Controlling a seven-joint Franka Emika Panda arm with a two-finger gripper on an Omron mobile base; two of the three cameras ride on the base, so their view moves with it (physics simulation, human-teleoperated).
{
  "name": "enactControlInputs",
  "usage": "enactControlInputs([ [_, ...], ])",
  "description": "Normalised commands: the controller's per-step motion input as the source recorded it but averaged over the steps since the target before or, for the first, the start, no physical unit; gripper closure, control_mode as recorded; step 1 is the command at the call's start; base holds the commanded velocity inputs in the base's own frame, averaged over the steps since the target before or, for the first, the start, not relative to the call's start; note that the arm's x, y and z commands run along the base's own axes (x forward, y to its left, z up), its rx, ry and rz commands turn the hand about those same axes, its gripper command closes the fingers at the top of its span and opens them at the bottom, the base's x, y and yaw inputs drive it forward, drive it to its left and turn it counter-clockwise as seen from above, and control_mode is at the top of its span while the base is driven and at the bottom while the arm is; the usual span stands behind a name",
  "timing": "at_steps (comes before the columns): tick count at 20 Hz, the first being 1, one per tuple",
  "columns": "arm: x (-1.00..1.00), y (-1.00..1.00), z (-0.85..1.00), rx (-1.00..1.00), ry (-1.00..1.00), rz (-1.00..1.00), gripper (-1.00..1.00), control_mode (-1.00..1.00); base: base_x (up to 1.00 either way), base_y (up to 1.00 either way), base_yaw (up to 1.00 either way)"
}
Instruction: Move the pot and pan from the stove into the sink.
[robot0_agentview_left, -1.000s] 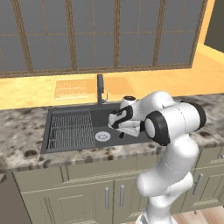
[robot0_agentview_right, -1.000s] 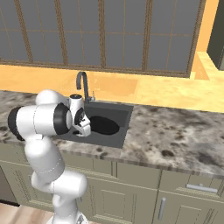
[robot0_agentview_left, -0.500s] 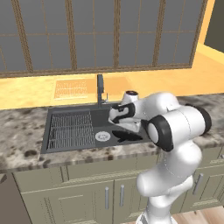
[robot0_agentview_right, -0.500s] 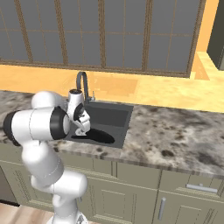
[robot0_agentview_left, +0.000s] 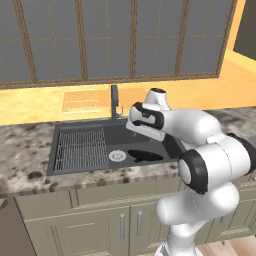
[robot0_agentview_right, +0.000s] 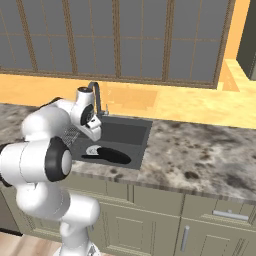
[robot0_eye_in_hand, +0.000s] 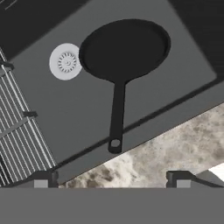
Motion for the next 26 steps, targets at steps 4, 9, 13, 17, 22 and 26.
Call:
enactControlInputs([
  [4,-0.77,0.01,0.46,-0.01,0.06,0.18,-1.00,-1.00,0.00,0.00,0.00],
  [9,-0.88,0.02,0.11,-0.05,0.01,0.20,-1.00,-1.00,0.00,0.00,0.00],
  [13,-0.85,0.00,0.00,-0.05,-0.01,0.22,-1.00,-1.00,0.00,0.00,0.00],
  [17,-0.68,-0.08,0.00,-0.08,-0.15,0.21,-1.00,-1.00,0.00,0.00,0.00],
  [22,-0.35,-0.25,-0.05,-0.11,-0.41,0.22,-1.00,-1.00,0.00,0.00,0.00],
  [26,-0.12,-0.27,-0.08,-0.09,-0.50,0.22,-1.00,-1.00,0.00,0.00,0.00],
])
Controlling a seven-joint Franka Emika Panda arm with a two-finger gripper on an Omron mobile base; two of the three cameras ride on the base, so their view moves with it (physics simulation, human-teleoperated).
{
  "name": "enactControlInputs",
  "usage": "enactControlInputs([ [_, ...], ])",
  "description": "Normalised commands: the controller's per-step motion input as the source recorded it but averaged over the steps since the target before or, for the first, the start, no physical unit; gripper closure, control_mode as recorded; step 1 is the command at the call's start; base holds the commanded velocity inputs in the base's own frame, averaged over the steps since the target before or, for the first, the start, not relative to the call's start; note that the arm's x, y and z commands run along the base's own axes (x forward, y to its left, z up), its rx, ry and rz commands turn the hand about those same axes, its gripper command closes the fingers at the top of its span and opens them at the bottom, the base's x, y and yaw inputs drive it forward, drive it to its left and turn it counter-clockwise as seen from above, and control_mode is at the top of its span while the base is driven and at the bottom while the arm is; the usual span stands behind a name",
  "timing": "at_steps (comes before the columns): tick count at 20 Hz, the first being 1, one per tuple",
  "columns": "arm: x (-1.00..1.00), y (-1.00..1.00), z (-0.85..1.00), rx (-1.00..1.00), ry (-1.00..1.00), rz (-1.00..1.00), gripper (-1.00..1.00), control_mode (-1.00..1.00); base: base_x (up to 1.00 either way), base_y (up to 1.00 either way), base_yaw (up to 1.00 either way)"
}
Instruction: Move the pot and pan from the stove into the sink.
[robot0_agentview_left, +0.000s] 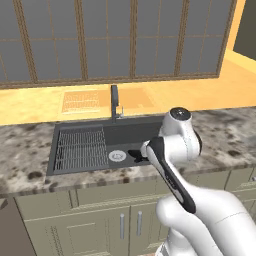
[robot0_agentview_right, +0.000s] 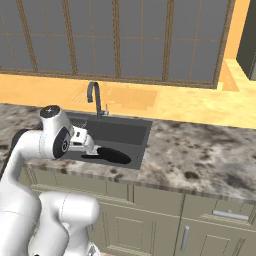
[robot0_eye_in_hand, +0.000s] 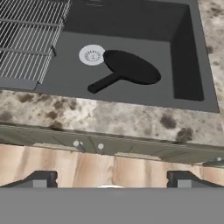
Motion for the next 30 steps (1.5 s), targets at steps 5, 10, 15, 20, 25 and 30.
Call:
enactControlInputs([
  [5,-0.09,-0.08,-0.01,-0.02,-0.21,0.07,-1.00,-1.00,0.00,0.00,0.00],
  [10,0.00,0.00,0.00,0.00,0.00,0.00,-1.00,1.00,-0.15,0.02,0.02],
  [15,0.00,0.00,0.00,0.00,0.00,0.00,-1.00,1.00,-0.58,0.13,0.14],
  [20,0.00,0.00,0.00,0.00,0.00,0.00,-1.00,1.00,-0.72,0.13,0.13],
  [25,0.00,0.00,0.00,0.00,0.00,0.00,-1.00,1.00,-0.10,0.00,0.01],
  [30,0.00,0.00,0.00,0.00,0.00,0.00,-1.00,1.00,-0.15,0.00,0.41],
])
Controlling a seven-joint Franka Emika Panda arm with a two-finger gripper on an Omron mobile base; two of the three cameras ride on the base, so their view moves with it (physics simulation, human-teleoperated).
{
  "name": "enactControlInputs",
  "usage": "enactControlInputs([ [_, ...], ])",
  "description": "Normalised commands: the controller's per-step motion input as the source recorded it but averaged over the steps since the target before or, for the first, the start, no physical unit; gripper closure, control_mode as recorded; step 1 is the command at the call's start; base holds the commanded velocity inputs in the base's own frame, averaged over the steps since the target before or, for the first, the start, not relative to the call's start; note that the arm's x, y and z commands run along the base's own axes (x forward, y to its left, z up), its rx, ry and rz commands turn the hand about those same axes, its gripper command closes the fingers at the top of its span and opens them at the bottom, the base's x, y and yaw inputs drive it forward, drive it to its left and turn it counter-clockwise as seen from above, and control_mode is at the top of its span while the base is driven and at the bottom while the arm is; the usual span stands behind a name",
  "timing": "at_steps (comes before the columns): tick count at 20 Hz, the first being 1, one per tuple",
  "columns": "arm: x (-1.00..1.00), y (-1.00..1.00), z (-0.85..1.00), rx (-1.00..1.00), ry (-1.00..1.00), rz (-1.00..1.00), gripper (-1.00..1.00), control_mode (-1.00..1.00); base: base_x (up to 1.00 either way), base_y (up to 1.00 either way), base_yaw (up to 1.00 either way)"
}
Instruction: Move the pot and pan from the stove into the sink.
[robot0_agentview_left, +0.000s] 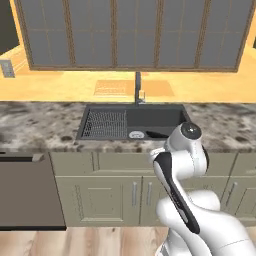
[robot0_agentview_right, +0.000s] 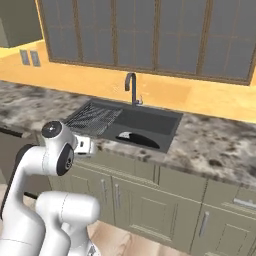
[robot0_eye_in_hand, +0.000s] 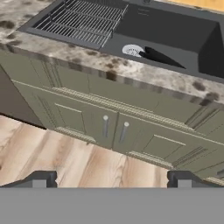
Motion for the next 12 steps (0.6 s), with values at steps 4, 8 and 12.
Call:
enactControlInputs([
  [4,0.00,0.00,0.00,0.00,0.00,0.00,-1.00,1.00,-0.09,0.00,0.50],
  [8,0.00,0.00,0.00,0.00,0.00,0.00,-1.00,1.00,-0.08,0.00,0.50],
  [12,0.00,0.00,0.00,0.00,0.00,0.00,-1.00,1.00,-0.07,0.00,0.50],
])
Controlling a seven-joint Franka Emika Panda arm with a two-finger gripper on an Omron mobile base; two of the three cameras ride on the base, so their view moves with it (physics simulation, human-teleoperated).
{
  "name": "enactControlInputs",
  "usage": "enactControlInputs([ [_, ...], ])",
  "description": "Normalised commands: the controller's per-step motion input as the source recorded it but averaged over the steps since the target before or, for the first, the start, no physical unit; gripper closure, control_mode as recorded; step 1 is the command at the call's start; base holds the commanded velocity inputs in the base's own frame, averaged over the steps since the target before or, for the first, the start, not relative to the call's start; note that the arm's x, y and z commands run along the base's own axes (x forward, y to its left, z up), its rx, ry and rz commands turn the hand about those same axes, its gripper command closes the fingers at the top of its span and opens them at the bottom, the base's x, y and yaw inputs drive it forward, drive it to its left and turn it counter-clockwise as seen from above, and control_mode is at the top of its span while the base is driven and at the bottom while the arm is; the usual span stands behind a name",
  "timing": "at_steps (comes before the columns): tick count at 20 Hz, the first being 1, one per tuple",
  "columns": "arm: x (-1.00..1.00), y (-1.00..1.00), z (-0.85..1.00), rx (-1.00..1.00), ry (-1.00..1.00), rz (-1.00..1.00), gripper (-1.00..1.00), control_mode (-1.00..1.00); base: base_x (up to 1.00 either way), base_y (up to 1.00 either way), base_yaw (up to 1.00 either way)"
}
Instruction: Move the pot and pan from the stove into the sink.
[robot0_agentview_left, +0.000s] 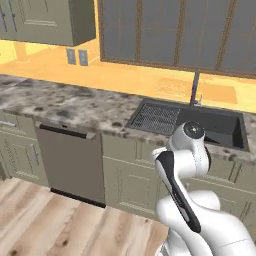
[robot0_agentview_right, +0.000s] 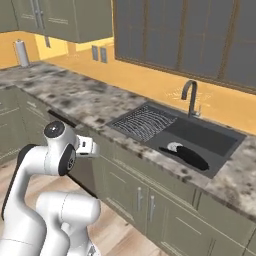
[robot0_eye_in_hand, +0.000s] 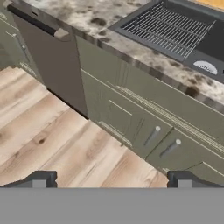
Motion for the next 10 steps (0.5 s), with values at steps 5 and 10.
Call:
enactControlInputs([
  [5,0.00,0.00,0.00,0.00,0.00,0.00,-1.00,1.00,-0.07,0.00,0.50],
  [10,0.00,0.00,0.00,0.00,0.00,0.00,-1.00,1.00,-0.09,0.00,0.50],
])
